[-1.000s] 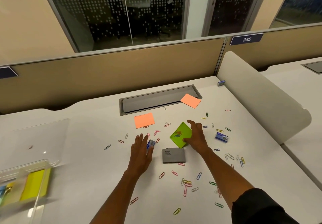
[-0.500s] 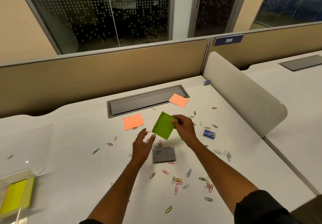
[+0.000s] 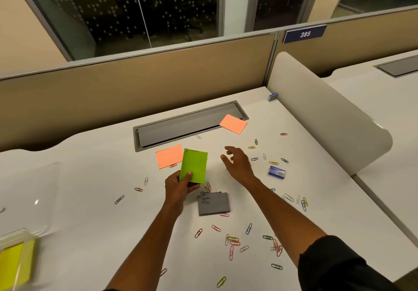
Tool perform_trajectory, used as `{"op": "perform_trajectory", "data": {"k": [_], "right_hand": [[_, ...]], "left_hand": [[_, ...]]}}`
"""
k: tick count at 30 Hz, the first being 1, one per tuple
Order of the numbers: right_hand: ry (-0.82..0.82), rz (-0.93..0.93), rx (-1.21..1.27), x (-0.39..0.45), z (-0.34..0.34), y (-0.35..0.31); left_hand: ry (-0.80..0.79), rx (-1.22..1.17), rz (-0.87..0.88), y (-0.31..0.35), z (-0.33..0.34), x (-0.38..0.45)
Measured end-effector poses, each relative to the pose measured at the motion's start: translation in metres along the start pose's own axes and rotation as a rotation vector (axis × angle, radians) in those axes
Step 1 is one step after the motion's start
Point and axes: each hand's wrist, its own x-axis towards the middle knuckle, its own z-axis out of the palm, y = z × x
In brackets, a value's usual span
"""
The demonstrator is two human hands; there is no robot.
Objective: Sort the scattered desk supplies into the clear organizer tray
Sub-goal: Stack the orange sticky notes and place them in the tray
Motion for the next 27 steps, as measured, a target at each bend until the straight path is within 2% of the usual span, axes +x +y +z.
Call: {"op": "perform_trajectory", "data": {"k": [7,11,15,21,27], "right_hand": [[0.062,0.071,-0.277,0.056,-0.017,0.041],[0.043,0.077,-0.392,0.089,-0.021,0.047],[0.108,0.104,-0.569,0.119,-0.02,0.049],[0.063,0.094,-0.653,0.152,-0.019,0.05],[-0.035,0.165,-0.585,0.177,-0.021,0.04]], "left_hand": [[0.071,-0.047,-0.051,0.0,-0.007,0.037],[0.09,-0.024,-0.036,-0.004,-0.006,0.056],[0.082,-0.091,-0.081,-0.006,-0.005,0.071],[0.093,-0.206,-0.135,-0.005,-0.009,0.084],[0.102,-0.209,-0.155,-0.003,-0.011,0.084]]}}
